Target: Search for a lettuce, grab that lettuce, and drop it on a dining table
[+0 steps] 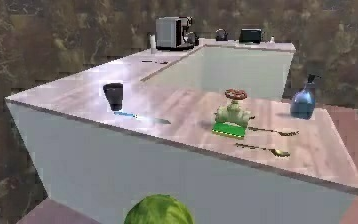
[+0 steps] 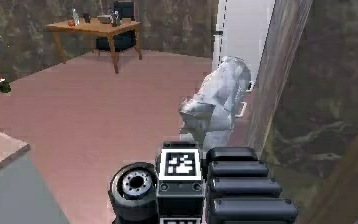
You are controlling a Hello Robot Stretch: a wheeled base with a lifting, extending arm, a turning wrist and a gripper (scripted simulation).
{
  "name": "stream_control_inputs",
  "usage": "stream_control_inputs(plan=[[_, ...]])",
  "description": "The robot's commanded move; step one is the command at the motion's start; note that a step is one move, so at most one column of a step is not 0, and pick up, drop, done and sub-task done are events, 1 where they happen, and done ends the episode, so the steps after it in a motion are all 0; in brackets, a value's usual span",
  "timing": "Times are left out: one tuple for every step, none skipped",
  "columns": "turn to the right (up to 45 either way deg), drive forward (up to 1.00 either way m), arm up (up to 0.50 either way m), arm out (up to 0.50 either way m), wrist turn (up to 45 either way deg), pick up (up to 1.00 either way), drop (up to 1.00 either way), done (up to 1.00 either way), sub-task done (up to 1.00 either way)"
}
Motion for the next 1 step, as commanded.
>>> stream_control_inputs(plan=[[45.0,0.0,0.0,0.0,0.0,0.0,0.0,0.0,0.0]])
